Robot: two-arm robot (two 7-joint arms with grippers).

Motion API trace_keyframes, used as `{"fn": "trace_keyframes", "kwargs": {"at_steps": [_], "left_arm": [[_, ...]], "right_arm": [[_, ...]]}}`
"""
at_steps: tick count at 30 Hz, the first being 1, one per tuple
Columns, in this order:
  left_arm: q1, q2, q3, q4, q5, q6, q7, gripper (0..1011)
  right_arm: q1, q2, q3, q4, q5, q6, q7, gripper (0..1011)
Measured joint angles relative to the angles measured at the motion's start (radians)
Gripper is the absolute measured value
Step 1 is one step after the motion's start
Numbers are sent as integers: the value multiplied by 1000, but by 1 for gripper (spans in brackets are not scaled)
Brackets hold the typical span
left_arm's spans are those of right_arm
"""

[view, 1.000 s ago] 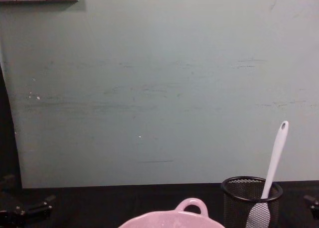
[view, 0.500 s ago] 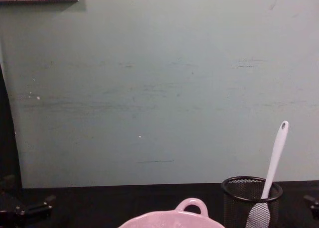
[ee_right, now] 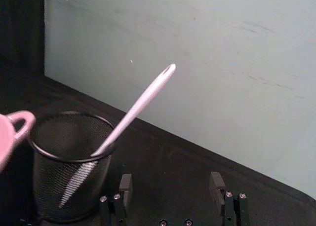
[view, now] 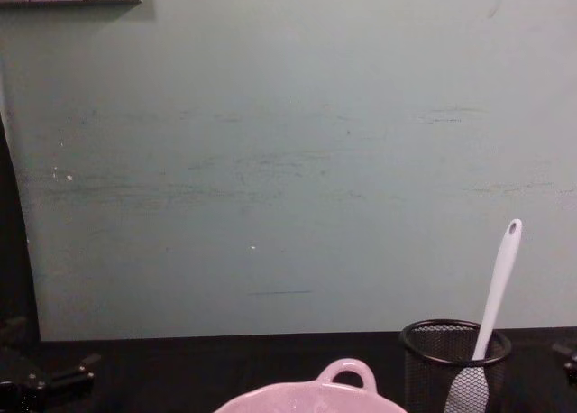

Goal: Use the one hand to pick up the spoon and stir the clear water in the bowl.

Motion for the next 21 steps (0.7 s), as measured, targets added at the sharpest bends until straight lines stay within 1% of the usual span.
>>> {"fn": "trace_keyframes", "kwargs": {"at_steps": [4,5,7,8,11,12,14,15,16,17,20,21], "left_arm": [[0,0,0,0,0,0,0,1011],[0,0,0,0,0,0,0,1011],[0,0,0,0,0,0,0,1011],[0,0,0,0,0,0,0,1011],[0,0,0,0,0,0,0,1011],[0,0,0,0,0,0,0,1011],[0,0,0,0,0,0,0,1011],[0,0,0,0,0,0,0,1011],[0,0,0,0,0,0,0,1011],[0,0,0,0,0,0,0,1011],[0,0,0,0,0,0,0,1011],[0,0,0,0,0,0,0,1011]], "right_arm": [[-31,15,32,-45,37,3,29,1002],[-47,22,46,-64,57,7,42,1002],[-64,29,63,-83,81,10,57,1002],[-81,35,79,-101,107,11,73,1002],[-109,42,107,-126,154,15,103,1002],[-121,43,121,-138,187,19,124,1002],[-132,43,138,-148,227,28,149,1002],[-139,38,156,-154,272,44,174,1002],[-141,36,162,-156,290,51,185,1002],[-142,29,175,-159,332,73,210,1002],[-140,17,194,-164,393,108,246,1002],[-137,8,204,-165,426,128,266,1002]]}}
